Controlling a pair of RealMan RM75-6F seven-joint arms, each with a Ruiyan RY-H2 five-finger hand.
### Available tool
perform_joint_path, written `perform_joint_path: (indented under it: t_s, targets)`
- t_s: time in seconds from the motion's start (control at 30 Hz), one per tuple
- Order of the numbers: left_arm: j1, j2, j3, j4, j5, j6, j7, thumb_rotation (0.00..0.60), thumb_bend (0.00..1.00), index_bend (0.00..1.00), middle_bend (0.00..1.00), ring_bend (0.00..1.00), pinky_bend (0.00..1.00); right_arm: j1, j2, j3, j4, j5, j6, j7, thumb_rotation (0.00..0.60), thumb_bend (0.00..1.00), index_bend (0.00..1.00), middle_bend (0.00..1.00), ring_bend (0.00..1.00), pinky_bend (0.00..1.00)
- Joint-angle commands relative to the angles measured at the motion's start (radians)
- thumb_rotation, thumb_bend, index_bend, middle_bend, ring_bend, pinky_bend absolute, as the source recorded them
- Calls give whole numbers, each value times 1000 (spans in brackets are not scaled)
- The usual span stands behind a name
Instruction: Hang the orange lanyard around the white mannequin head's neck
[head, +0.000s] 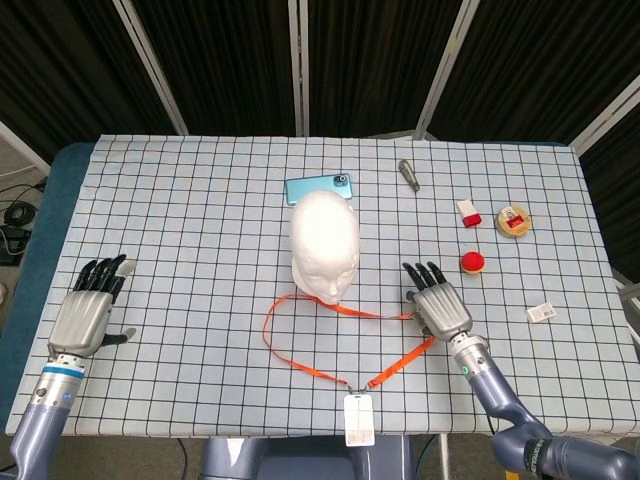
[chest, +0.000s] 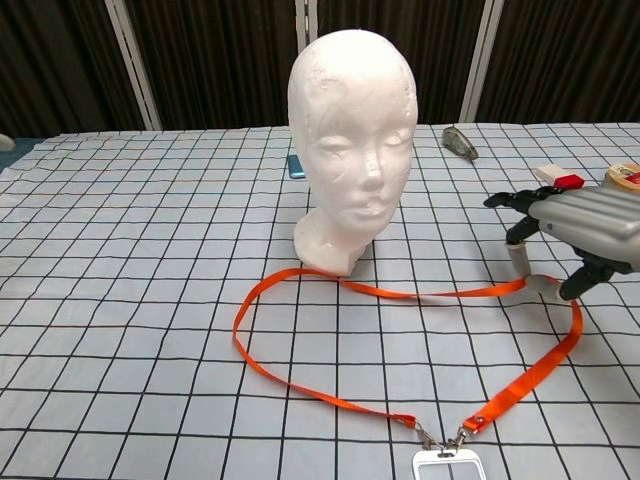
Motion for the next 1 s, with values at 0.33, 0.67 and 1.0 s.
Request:
perform_joint_path:
  t_s: [0.33, 0.67, 1.0]
  targets:
    - [-255, -203, -104, 87, -168, -262, 82, 600, 316, 311, 0, 0, 0, -2, 42, 0, -57, -19, 11, 3, 600, 464, 716, 31, 0, 0]
    - [-362, -395, -118, 237, -262, -319, 104, 600, 345, 351, 0, 0, 0, -1, 57, 0, -64, -30, 12, 16, 600, 482, 718, 32, 0, 0]
    - [-442, -545, -133, 371, -350, -399, 70, 600, 373, 376, 0, 0, 0, 0, 52, -1, -39, -25, 1, 35, 600, 482, 719, 33, 0, 0]
